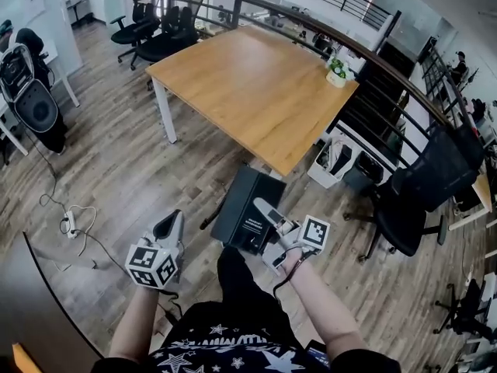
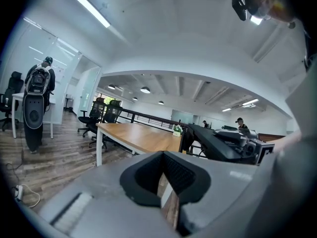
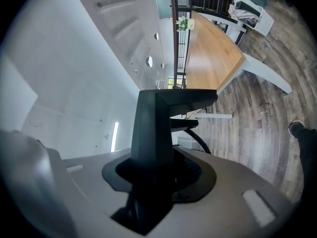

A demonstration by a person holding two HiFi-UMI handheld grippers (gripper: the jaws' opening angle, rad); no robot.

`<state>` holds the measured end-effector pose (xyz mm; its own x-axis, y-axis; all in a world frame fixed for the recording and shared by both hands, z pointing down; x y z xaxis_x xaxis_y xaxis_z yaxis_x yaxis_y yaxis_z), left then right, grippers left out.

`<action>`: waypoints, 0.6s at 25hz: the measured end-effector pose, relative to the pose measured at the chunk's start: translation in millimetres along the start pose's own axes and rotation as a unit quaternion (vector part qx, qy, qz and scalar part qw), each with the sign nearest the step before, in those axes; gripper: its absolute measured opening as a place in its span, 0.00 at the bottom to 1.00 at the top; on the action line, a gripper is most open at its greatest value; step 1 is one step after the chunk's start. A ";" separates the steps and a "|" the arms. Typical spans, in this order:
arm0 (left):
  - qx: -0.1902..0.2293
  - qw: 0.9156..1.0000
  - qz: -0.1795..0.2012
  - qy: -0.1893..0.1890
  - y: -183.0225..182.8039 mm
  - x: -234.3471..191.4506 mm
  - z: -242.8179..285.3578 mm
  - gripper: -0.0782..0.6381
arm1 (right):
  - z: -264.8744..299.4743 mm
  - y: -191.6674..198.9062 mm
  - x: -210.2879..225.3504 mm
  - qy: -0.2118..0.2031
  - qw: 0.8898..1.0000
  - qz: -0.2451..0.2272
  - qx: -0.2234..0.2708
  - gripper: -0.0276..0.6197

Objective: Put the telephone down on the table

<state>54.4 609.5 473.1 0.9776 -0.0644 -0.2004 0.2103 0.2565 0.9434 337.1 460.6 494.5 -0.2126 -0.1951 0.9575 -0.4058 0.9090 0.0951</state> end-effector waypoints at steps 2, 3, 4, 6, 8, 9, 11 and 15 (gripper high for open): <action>0.005 1.000 0.001 -0.004 -6.9 -10.9 22.1 0.11 | 21.8 -21.9 11.1 -0.004 1.000 -0.002 -0.007 0.30; 0.007 1.000 0.001 -0.007 -10.6 -17.6 34.6 0.11 | 33.8 -33.8 17.7 -0.007 1.000 -0.003 -0.011 0.30; 0.009 1.000 0.001 -0.011 -14.9 -24.9 48.7 0.11 | 46.6 -46.7 24.6 -0.010 1.000 -0.003 -0.015 0.30; 0.012 1.000 0.000 -0.019 -27.2 -39.4 82.5 0.11 | 75.4 -76.3 37.7 -0.015 1.000 -0.003 -0.021 0.30; 0.012 1.000 0.002 -0.025 -42.4 -51.0 118.8 0.11 | 105.7 -107.7 49.2 -0.017 1.000 -0.002 -0.026 0.30; 0.012 1.000 0.007 -0.027 -50.6 -55.8 136.6 0.11 | 120.4 -123.3 54.6 -0.018 0.999 -0.002 -0.029 0.30; 0.013 0.999 0.016 -0.030 -68.7 -64.5 173.2 0.11 | 150.2 -155.3 64.0 -0.020 0.999 -0.002 -0.035 0.30; 0.011 0.999 0.017 -0.030 -100.7 -78.8 246.4 0.11 | 204.1 -218.9 76.3 -0.026 0.999 -0.005 -0.038 0.30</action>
<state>-46.1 351.1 459.0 0.9817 -0.1144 -0.1521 0.1758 0.2387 0.9550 228.3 171.6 491.1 -0.2556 -0.2209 0.9412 -0.3395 0.9320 0.1266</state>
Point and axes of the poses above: the fingertips, and each gripper's own axes: z forward along the fingers, x to its right, y out of its underside, the point moved 10 cm from there along -z, backward along the fingers, and after that the axes turned 10 degrees about -y, right-handed, at the moved point
